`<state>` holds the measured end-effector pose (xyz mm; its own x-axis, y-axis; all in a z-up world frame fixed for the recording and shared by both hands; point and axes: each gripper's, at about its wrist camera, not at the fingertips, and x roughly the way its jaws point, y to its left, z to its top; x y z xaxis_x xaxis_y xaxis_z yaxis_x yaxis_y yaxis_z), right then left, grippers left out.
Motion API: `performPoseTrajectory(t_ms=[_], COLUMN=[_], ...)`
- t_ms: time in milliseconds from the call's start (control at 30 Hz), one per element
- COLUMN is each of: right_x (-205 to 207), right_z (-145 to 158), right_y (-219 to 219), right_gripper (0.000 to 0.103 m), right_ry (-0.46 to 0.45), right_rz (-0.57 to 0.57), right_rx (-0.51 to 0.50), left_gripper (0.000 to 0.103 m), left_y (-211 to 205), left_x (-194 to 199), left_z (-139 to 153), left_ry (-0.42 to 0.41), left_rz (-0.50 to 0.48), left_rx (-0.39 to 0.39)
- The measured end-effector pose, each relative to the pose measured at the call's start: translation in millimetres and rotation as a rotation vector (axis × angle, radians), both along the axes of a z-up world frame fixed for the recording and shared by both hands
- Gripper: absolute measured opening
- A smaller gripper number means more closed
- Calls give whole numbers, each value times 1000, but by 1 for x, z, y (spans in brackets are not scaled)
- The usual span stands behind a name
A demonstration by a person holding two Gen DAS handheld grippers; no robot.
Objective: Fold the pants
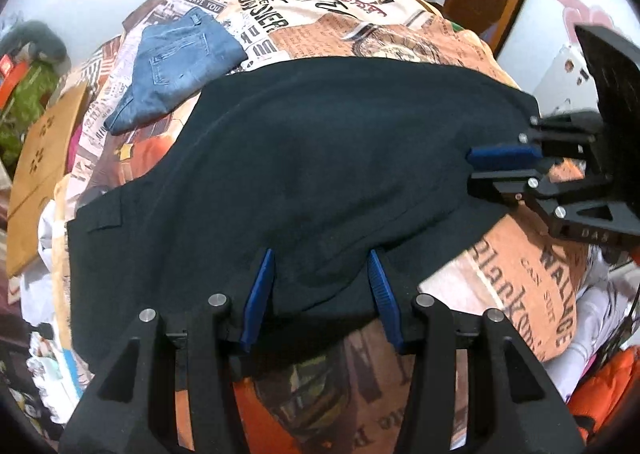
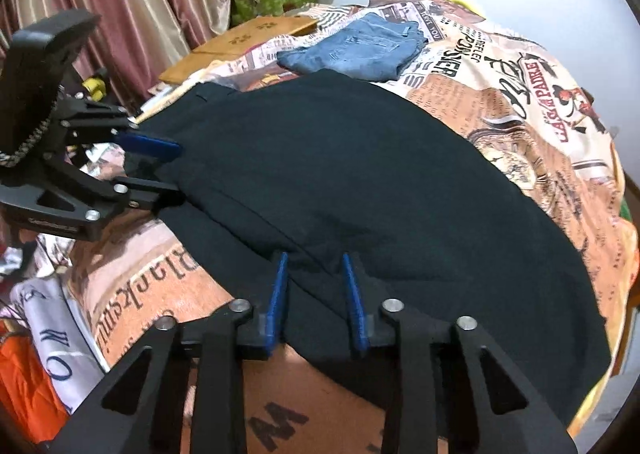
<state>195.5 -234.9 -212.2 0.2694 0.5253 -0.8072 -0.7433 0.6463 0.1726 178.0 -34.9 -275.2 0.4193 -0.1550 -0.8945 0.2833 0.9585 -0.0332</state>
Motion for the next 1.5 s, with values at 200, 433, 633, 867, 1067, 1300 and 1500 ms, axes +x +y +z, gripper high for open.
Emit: performPoseTrajectory(t_ms=[200, 433, 633, 867, 1067, 1300, 1500], right_x=[-3, -10, -21, -18, -16, -15, -15], right_z=[2, 12, 25, 19, 12, 9, 18], right_y=[-1, -1, 6, 19, 28, 34, 24], right_gripper=[7, 3, 4, 31, 31, 8, 5], right_ry=[13, 28, -36, -55, -106, -136, -84], right_rz=[-16, 9, 26, 29, 55, 78, 59], right_rx=[38, 67, 46, -9, -51, -70, -6], left_gripper=[18, 9, 9, 9, 9, 9, 3], left_y=[-9, -8, -3, -3, 0, -4, -3], left_x=[2, -4, -6, -5, -2, -3, -9], left_z=[5, 17, 29, 37, 39, 37, 43], left_ry=[-26, -38, -49, -60, -54, -55, -69], left_rz=[-6, -27, -11, -11, 0, -8, -21], left_rx=[12, 2, -36, -50, -77, -64, -79])
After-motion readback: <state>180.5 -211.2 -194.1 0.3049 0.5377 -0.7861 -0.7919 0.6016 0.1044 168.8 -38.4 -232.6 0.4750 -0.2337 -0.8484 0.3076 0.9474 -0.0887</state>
